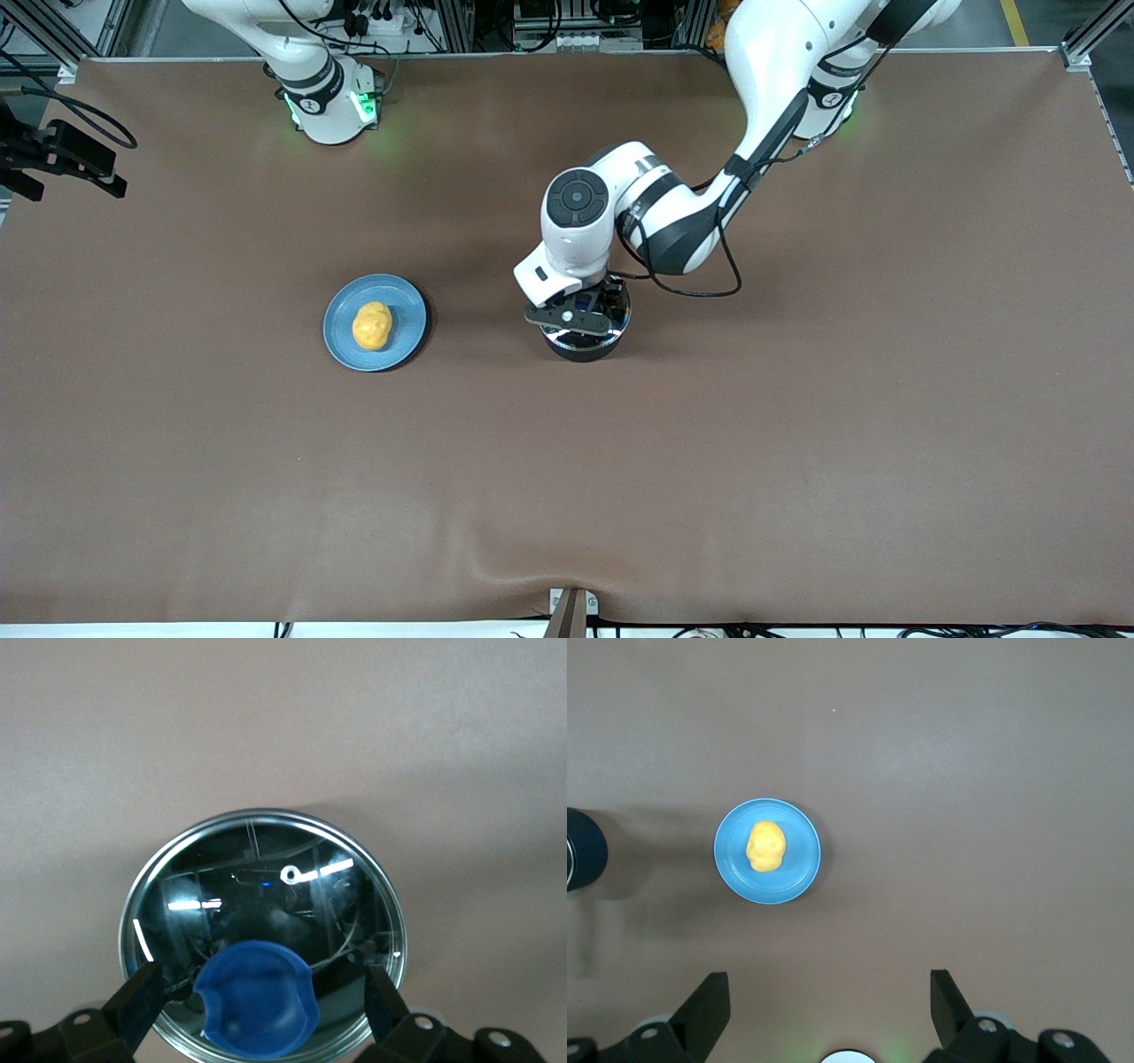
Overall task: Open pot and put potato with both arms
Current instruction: 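Close the left gripper on the blue lid knob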
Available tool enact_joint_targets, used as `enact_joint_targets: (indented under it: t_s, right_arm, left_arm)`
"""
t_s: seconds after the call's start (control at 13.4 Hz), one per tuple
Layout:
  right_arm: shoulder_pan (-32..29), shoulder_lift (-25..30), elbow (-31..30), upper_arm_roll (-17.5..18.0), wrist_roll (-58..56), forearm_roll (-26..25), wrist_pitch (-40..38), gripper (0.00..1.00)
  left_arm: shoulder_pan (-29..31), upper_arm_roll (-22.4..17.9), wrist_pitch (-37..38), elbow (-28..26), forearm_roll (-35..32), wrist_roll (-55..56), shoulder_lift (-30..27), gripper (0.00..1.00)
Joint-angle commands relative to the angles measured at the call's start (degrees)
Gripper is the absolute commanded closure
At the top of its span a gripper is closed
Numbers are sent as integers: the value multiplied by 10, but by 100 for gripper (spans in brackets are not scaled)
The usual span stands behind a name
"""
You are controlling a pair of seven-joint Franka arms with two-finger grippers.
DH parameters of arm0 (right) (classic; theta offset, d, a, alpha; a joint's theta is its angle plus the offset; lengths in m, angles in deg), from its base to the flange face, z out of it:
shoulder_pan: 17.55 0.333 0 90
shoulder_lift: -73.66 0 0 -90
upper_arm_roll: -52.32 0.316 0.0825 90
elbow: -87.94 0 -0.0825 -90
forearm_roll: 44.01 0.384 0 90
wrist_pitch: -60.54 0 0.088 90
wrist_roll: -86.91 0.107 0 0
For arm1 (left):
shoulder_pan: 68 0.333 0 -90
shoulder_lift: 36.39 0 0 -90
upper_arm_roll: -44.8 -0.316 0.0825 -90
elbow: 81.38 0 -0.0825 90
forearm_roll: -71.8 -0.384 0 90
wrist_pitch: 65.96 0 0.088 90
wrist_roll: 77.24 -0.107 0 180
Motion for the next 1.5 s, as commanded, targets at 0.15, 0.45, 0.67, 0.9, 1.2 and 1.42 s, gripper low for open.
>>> enact_joint_targets:
  t_s: [0.15,0.45,0.67,0.9,1.2,1.42]
  right_arm:
    - [-11,2,2,7,2,-2,-5,0]
    - [-11,2,2,7,2,-2,-4,0]
    - [-10,1,1,7,3,-2,-3,0]
    - [-9,1,2,7,2,-1,-1,0]
    - [-15,1,1,7,2,0,-2,0]
    - [-12,1,2,7,2,0,-2,0]
  left_arm:
    - [-5,-4,3,-14,-16,4,1,0]
    - [-3,-2,17,-15,-7,15,0,8]
    - [-2,-2,19,-14,-6,14,1,20]
    - [-1,-2,19,-12,-3,20,2,29]
    - [-5,-2,19,-11,5,38,3,53]
    - [-6,-2,19,-11,13,44,-2,88]
